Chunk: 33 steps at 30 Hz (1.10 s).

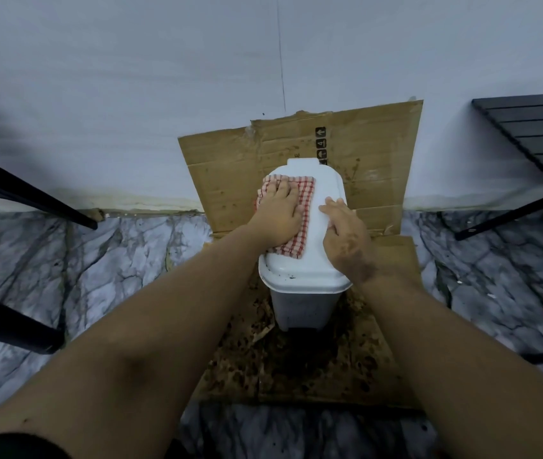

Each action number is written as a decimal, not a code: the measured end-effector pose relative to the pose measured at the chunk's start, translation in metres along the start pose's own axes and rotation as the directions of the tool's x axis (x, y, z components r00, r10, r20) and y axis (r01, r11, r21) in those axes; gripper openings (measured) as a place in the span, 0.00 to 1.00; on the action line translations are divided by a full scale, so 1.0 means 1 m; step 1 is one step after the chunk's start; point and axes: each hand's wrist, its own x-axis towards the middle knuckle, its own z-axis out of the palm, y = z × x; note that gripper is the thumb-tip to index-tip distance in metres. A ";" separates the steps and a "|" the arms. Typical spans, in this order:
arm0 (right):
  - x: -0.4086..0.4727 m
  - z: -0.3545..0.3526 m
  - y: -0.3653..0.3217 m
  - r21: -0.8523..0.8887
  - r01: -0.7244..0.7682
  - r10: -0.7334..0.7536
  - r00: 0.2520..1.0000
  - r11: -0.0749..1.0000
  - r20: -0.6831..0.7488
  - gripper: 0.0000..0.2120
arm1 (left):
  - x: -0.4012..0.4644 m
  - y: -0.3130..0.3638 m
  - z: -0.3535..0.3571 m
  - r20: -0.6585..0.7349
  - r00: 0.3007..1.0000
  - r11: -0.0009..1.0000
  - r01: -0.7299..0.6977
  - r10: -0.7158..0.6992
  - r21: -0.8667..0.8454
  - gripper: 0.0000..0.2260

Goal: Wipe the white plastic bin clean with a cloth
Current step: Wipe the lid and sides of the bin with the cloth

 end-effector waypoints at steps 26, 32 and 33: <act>-0.007 -0.008 -0.016 0.017 -0.066 0.064 0.993 0.998 0.094 0.24 | -0.137 0.077 0.091 -0.353 0.878 0.900 0.167 -0.321 -0.402 0.39; -0.007 -0.007 -0.015 -0.021 -0.049 0.051 0.994 0.999 0.098 0.27 | -0.089 0.032 0.057 -0.270 0.943 0.980 0.183 -0.197 -0.076 0.31; -0.007 -0.007 -0.013 -0.023 -0.040 0.042 0.995 0.999 0.093 0.27 | -0.077 0.023 0.048 -0.227 0.961 0.987 0.147 -0.157 -0.057 0.29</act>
